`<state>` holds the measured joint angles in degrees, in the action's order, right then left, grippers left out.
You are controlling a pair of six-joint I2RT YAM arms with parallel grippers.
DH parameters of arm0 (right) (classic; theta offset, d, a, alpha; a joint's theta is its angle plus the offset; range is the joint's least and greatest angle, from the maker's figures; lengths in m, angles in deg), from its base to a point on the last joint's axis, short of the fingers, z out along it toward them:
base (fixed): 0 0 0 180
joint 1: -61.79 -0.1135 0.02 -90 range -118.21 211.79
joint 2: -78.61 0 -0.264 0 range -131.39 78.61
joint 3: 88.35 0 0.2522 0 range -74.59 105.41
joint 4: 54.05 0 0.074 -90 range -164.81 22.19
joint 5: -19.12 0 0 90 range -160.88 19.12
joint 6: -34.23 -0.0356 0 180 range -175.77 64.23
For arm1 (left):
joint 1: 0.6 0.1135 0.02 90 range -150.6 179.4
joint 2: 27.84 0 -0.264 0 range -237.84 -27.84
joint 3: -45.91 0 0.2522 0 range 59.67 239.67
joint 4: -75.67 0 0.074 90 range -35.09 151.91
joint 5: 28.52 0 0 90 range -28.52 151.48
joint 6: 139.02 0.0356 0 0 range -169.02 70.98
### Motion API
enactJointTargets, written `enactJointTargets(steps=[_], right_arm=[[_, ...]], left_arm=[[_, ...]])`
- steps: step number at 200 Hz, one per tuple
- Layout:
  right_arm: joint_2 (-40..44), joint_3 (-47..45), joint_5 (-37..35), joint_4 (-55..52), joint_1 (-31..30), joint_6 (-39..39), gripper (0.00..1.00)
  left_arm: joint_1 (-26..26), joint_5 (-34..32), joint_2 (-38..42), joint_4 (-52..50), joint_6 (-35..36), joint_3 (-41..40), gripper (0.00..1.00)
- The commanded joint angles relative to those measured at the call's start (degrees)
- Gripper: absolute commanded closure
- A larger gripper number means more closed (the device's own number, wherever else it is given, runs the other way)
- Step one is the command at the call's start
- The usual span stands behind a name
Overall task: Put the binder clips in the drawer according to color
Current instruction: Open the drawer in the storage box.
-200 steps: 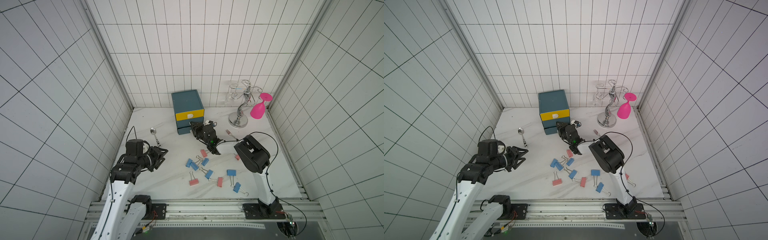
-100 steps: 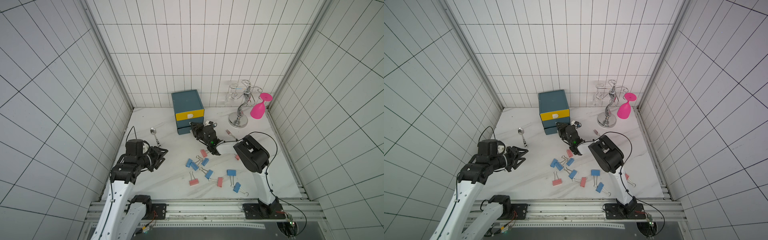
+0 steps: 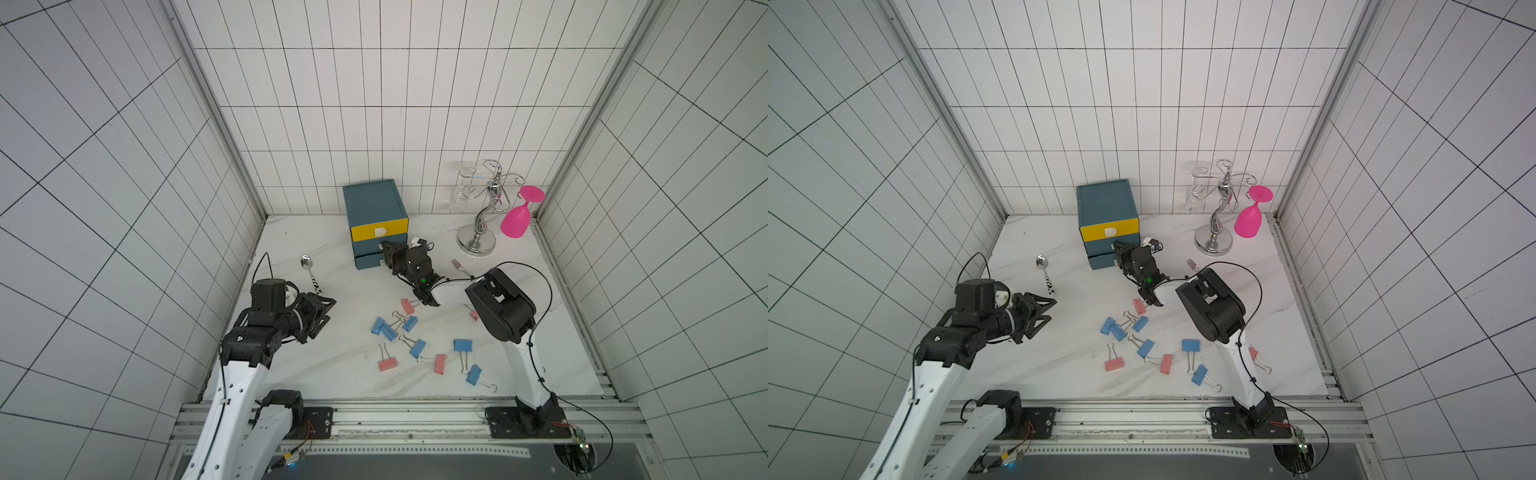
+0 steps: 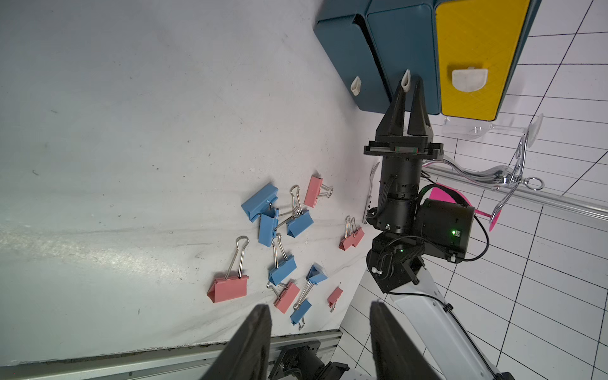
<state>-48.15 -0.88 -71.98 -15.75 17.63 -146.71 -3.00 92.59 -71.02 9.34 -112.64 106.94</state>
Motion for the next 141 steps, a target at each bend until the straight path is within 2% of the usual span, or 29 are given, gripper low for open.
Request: enactJointTargets(steps=[1,46,93,141], right_arm=[[-1.5,1.3,-0.2,1.0,0.6,0.1,0.77],[-2.3,2.3,0.4,0.9,0.6,-0.3,0.81],[-1.8,1.7,0.6,1.1,0.4,-0.7,1.00],[2.3,-4.9,0.4,3.6,-1.2,-0.9,1.00]], left_arm=[[0.4,0.0,0.2,0.3,0.7,-0.3,0.48],[0.4,0.1,0.2,0.3,0.8,-0.3,0.48],[0.5,-0.1,0.5,-0.6,1.2,0.1,0.48],[0.6,-0.2,2.3,-1.1,0.2,-0.1,0.48]])
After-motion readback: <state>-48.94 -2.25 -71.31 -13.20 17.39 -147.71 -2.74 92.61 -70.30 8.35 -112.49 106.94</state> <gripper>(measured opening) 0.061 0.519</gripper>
